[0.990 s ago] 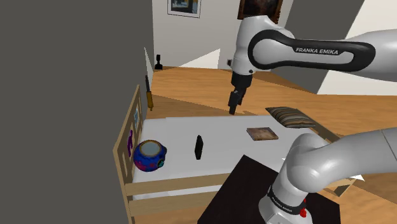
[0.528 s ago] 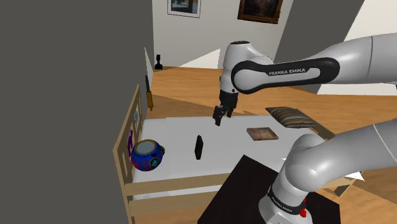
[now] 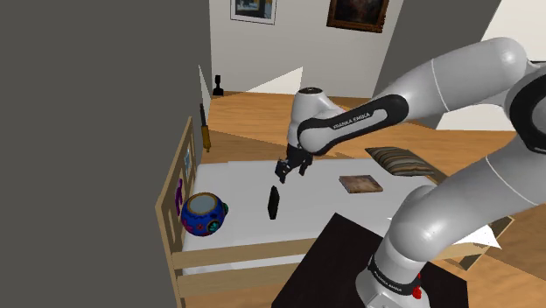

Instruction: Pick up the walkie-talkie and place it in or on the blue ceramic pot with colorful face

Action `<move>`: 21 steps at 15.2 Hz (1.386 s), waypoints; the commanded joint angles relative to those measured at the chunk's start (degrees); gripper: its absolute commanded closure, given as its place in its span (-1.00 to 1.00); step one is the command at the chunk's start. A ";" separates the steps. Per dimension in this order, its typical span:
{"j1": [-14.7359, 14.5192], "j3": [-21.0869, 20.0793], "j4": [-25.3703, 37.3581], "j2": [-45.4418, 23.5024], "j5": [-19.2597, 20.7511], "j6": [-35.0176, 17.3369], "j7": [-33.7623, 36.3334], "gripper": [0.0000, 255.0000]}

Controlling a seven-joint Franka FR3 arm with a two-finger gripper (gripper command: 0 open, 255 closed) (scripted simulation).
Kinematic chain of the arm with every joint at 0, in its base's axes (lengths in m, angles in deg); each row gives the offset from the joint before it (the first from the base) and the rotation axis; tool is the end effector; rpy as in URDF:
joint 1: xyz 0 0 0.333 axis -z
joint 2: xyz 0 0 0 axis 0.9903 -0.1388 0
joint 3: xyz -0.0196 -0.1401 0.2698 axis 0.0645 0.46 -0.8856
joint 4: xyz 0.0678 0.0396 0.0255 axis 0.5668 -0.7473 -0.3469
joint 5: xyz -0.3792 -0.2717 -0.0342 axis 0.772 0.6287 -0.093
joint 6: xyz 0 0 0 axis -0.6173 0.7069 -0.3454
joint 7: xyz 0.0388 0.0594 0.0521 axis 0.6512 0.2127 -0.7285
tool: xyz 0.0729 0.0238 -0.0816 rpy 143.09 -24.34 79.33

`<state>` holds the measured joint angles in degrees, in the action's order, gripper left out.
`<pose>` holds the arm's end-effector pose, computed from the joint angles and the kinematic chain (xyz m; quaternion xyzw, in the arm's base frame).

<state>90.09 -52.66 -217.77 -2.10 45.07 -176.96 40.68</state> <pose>0.4553 -0.0351 0.3266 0.9842 -0.1667 0.0445 0.0408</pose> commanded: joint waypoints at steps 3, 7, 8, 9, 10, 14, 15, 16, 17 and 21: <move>2.83 -1.79 0.54 -9.00 1.87 -9.90 8.38 -1.00; 6.10 -3.06 2.92 -18.94 6.35 -18.47 17.97 -1.00; 6.80 -3.14 3.76 -21.46 7.97 -20.35 20.72 -1.00; 7.47 -3.13 4.70 -23.99 9.78 -22.11 23.60 -1.00; 8.01 -2.97 5.74 -26.50 11.75 -23.74 26.60 -1.00; 8.12 -1.27 8.51 -32.80 16.98 -27.58 33.85 -1.00; 8.04 -0.97 8.72 -33.70 17.73 -28.25 34.41 -1.00; 7.94 -0.66 8.94 -34.61 18.48 -28.90 34.98 -1.00; 7.82 -0.32 9.18 -35.52 19.23 -29.55 35.55 -1.00; 7.17 1.10 10.15 -38.80 21.86 -31.81 37.60 -1.00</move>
<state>97.39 -51.91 -207.86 -40.16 66.34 -208.23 77.85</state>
